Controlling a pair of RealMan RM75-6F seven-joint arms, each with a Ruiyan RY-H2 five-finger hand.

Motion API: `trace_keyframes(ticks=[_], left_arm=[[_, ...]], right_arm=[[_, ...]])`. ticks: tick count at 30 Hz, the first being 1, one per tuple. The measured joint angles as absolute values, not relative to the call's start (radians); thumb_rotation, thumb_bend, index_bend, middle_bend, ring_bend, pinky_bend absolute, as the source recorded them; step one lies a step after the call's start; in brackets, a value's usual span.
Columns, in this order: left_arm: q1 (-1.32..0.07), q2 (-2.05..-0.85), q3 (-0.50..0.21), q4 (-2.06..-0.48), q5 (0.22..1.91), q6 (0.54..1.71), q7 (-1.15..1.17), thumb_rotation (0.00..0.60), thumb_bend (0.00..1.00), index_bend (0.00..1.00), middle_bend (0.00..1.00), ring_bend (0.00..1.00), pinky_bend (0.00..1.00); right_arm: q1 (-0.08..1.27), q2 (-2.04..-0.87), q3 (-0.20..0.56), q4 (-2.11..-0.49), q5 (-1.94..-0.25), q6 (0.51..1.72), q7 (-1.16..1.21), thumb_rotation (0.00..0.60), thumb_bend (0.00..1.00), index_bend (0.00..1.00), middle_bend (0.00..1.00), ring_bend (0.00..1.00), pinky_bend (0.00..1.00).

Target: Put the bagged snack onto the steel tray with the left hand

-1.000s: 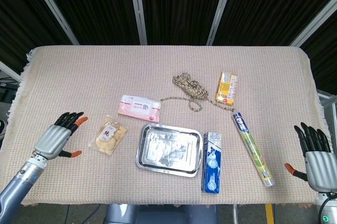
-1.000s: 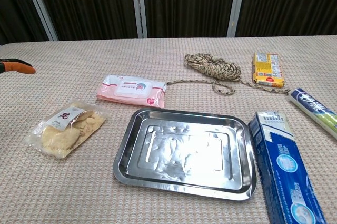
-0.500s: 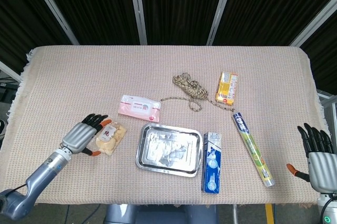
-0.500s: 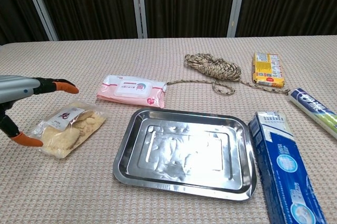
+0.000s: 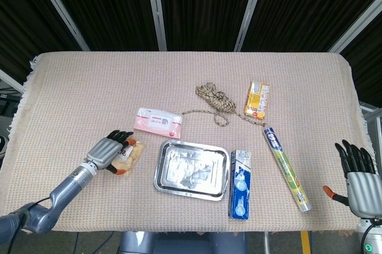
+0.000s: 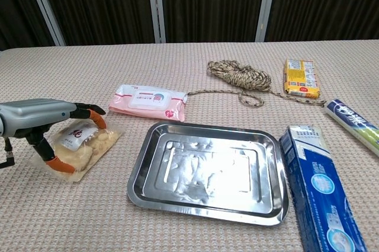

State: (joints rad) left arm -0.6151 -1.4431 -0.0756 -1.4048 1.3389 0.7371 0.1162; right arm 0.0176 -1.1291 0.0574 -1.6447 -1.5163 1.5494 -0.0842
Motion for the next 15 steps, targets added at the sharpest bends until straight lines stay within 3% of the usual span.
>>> trace_keyframes(ticks=[3, 5, 15], left_arm=[[-0.612, -1.469, -0.079, -1.382, 1.344, 0.765, 0.096, 0.6, 0.28, 0.53, 0.34, 0.32, 0.44], [-0.607, -1.483, -0.08, -1.368, 1.359, 0.798, 0.071, 0.6, 0.32, 0.59, 0.41, 0.38, 0.47], [-0.571, -1.495, -0.069, -1.342, 1.511, 1.008, -0.113, 0.6, 0.33, 0.59, 0.43, 0.39, 0.47]], right_arm=[[0.018, -1.131, 0.058, -1.647, -1.509, 1.544, -0.09, 0.6, 0.0, 0.0, 0.0, 0.0, 0.0], [0.018, -1.132, 0.059, -1.649, -1.508, 1.543, -0.092, 0.6, 0.0, 0.0, 0.0, 0.0, 0.0], [0.018, -1.126, 0.06, -1.652, -1.5, 1.537, -0.083, 0.6, 0.0, 0.0, 0.0, 0.0, 0.0]])
